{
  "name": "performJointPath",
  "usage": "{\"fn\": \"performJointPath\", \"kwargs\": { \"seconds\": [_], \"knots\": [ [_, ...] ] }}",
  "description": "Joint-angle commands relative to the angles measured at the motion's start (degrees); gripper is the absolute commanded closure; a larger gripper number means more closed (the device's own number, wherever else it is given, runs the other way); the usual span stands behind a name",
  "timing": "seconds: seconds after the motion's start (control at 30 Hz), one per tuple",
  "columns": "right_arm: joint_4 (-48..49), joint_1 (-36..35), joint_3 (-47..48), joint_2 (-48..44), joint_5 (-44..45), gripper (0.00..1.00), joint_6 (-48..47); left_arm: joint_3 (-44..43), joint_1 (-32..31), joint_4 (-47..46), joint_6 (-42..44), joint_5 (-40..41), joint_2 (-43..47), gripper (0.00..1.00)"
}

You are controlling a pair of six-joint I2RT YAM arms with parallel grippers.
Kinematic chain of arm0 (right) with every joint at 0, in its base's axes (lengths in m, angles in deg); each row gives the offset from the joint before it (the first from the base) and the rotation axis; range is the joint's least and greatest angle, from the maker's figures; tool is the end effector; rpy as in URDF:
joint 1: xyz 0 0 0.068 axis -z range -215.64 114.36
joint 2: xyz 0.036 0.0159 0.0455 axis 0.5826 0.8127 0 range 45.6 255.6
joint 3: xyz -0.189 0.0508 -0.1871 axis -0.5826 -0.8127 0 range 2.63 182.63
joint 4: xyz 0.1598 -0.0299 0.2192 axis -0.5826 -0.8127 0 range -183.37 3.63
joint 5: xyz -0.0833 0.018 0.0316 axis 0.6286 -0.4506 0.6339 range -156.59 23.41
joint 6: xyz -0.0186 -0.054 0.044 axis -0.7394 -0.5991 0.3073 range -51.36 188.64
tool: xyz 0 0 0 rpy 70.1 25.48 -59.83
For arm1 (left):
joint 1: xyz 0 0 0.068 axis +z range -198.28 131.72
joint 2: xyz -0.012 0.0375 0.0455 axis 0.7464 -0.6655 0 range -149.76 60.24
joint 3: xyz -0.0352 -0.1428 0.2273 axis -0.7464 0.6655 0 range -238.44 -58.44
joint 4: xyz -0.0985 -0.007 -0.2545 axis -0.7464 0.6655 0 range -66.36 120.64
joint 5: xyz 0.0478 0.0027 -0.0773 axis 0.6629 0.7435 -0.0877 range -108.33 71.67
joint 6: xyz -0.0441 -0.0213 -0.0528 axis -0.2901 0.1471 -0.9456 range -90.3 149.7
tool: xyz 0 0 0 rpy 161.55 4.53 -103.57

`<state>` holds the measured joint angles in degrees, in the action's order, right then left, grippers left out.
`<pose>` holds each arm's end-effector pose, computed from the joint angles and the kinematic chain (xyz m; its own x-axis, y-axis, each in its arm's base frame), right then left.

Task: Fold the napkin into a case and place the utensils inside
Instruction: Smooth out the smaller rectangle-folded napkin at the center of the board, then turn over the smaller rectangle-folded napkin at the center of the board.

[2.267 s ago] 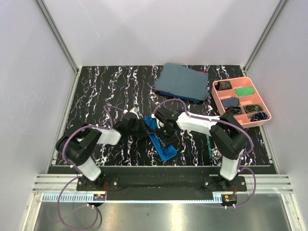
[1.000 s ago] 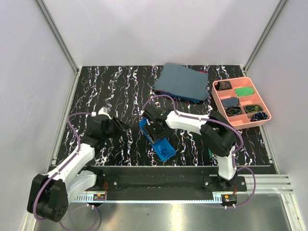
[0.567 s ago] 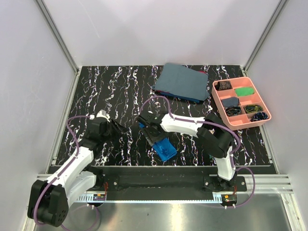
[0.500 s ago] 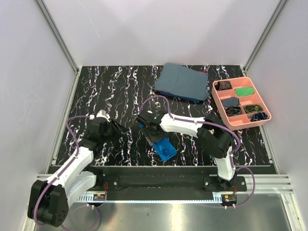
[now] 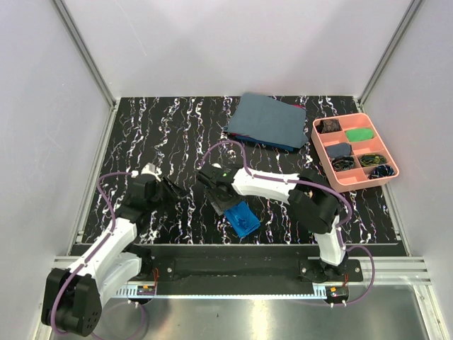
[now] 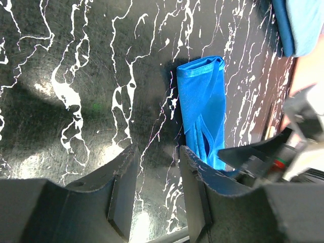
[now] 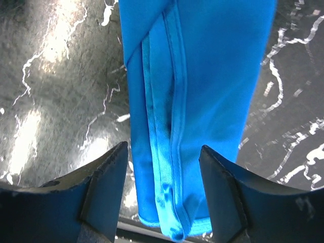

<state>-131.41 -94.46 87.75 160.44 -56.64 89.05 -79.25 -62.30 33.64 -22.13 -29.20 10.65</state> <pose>0.2252 0.3522 0.1476 -0.7538 -0.5824 -0.3044 -0.5937 0.8021 -0.0646 0.1991 -0.0612 0.1587 -0.6747 -0.6273 -0.3890 -0.2424 0.6861 -0.6860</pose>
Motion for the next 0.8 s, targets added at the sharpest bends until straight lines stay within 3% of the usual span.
{"fn": "performJointPath", "kwargs": {
  "seconds": [0.0,0.23,0.4,0.53,0.7,0.77],
  "knots": [
    [2.1,-0.3,1.1,2.7,-0.9,0.34,0.0,0.2,0.7,-0.2,1.4,-1.3,2.2,0.59],
    [3.6,-0.3,0.5,5.4,-0.2,0.42,0.1,-0.2,1.5,0.8,2.1,-1.3,2.6,0.58],
    [2.7,-0.3,3.1,3.5,0.5,0.65,-0.3,-0.3,2.1,0.8,2.7,-1.4,1.9,0.58],
    [1.4,-0.3,7.9,2.8,-1.6,0.78,-0.7,-0.8,2.3,1.9,3.1,-1.0,2.0,0.58],
    [2.8,0.3,13.4,1.1,-10.7,0.89,0.2,-2.2,3.1,6.3,5.5,0.9,4.6,0.58],
    [6.3,1.7,13.2,0.5,-18.1,0.94,0.9,-2.8,3.7,8.9,6.9,1.8,6.2,0.59]
  ]
}}
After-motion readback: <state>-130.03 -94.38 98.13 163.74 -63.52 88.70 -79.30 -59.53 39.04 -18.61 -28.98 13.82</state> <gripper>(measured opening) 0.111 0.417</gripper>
